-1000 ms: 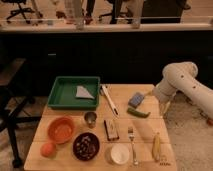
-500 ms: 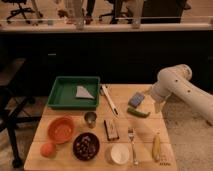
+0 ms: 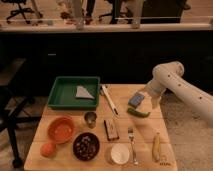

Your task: Wipe red bowl with sponge

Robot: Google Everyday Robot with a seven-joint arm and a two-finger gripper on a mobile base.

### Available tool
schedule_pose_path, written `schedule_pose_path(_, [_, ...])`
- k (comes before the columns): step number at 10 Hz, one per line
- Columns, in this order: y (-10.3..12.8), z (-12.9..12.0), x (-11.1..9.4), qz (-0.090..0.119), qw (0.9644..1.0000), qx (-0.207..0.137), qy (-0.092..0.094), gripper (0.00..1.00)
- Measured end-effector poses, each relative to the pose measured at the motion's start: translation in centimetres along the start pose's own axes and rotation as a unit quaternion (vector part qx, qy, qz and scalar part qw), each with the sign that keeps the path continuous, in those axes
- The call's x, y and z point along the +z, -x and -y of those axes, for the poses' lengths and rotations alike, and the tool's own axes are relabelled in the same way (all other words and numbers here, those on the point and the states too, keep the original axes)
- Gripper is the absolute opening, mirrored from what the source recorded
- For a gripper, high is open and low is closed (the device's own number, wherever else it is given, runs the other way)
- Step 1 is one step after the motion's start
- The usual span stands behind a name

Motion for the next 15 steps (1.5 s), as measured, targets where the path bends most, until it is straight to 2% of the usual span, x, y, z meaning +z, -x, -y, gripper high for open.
schedule_pose_path(1, [-0.3, 0.8, 0.9, 0.005, 1.0, -0.005, 0.003, 0.8])
schedule_pose_path(4, [-2.1, 1.1, 2.5, 0.013, 0.9998, -0.002, 0.015, 0.8])
schedule_pose_path(8, [-2.9, 1.7, 5.2, 0.027, 0.9993, -0.003, 0.027, 0.8])
schedule_pose_path(10, [-3.0, 2.4, 6.4, 0.029, 0.9993, -0.003, 0.024, 0.8])
schedule_pose_path(15, [-3.8, 4.6, 8.1, 0.024, 0.9996, -0.006, 0.014, 0.8])
